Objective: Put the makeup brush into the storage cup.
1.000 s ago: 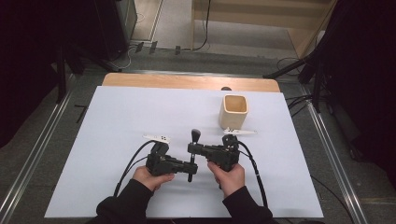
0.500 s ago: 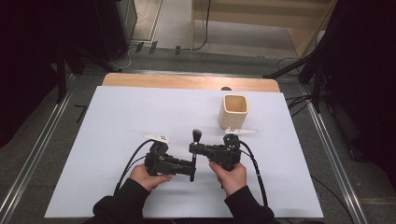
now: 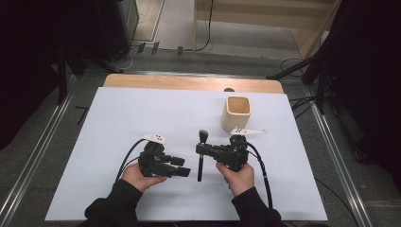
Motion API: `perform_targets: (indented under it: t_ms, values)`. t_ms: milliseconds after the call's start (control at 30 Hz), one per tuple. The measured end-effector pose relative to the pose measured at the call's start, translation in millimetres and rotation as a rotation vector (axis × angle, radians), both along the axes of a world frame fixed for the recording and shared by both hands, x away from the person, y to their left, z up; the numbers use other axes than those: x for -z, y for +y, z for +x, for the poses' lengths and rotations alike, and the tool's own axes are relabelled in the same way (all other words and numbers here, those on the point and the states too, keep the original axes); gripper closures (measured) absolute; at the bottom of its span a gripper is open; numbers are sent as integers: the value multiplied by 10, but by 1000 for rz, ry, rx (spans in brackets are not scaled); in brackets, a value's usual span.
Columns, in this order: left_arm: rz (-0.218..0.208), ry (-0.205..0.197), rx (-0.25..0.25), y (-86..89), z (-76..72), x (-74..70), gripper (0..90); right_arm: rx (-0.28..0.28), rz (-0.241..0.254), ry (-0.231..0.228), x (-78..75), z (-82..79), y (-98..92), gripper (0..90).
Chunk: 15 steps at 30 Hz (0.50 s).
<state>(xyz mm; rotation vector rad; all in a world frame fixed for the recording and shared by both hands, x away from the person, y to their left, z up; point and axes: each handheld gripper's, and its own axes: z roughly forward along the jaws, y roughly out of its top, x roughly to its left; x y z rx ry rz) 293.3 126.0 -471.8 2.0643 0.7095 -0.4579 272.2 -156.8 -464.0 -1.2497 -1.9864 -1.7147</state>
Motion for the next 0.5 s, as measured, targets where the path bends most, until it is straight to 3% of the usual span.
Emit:
perform_targets:
  t_ms: [267, 500]
  values:
    - [93, -40, 8, 96, -49, -37, 332, 3, -50, -21, -45, 25, -56, 776]
    - [128, -74, 24, 131, -76, -50, 324, 12, -97, -52, -72, 33, -77, 776]
